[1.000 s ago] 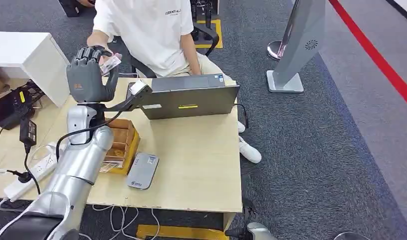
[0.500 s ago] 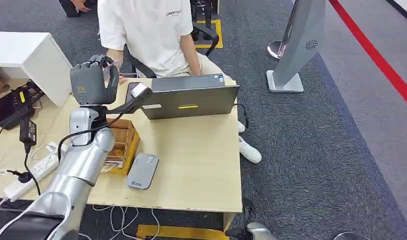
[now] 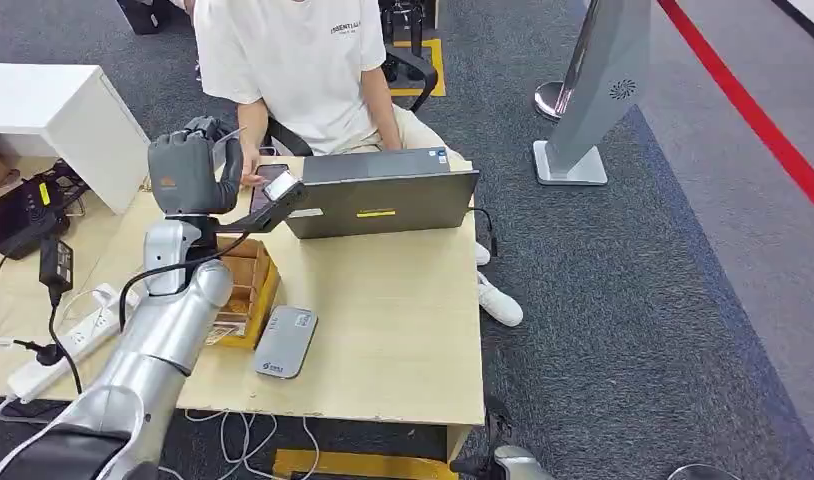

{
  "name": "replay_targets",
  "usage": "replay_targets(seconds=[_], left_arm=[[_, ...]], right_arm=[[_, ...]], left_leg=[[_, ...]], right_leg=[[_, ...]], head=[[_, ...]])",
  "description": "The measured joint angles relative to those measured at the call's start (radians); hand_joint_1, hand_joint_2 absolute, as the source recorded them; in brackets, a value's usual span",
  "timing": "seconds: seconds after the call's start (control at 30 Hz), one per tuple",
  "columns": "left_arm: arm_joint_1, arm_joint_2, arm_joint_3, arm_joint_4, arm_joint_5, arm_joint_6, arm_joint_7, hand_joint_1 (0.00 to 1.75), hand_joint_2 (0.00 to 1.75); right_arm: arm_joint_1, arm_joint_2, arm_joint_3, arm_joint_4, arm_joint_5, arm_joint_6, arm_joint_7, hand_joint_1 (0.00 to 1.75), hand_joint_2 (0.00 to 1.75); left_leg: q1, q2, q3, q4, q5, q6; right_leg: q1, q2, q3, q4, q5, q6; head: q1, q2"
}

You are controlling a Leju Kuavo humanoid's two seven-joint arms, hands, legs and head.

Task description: Pass the card to the sensor for recognition and then transmit it.

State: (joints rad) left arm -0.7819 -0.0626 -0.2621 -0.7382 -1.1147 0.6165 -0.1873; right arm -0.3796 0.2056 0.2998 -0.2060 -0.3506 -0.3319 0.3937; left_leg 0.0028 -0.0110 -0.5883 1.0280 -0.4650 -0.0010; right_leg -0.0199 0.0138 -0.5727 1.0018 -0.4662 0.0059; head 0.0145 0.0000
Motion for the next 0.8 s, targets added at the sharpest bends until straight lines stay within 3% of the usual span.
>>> replay_targets(seconds=[0.2, 0.47, 0.8], left_arm=[[0.103, -0.002, -0.055, -0.060, -0.016, -0.002, -0.014, 1.75, 1.75], [0.257, 0.004, -0.186, -0.172, -0.061, -0.057, 0.050, 1.75, 1.75], [0.306, 0.017, -0.246, -0.200, -0.070, -0.134, 0.104, 1.75, 1.75]], right_arm=[[0.014, -0.001, -0.014, 0.000, -0.015, 0.000, -0.013, 0.00, 1.75], [0.034, -0.013, -0.038, 0.000, -0.021, 0.000, -0.027, 0.00, 1.75], [0.040, -0.027, -0.049, 0.000, -0.021, 0.000, -0.027, 0.00, 1.75]], left_leg=[[0.000, 0.000, 0.000, 0.000, 0.000, 0.000], [0.000, 0.000, -0.001, 0.000, 0.000, 0.000], [0.000, 0.000, -0.001, 0.000, 0.000, 0.000]], right_leg=[[0.000, 0.000, 0.000, 0.000, 0.000, 0.000], [0.000, 0.000, -0.001, 0.000, 0.000, 0.000], [0.000, 0.000, -0.001, 0.000, 0.000, 0.000]], head=[[0.000, 0.000], [0.001, 0.000], [0.001, 0.000]])
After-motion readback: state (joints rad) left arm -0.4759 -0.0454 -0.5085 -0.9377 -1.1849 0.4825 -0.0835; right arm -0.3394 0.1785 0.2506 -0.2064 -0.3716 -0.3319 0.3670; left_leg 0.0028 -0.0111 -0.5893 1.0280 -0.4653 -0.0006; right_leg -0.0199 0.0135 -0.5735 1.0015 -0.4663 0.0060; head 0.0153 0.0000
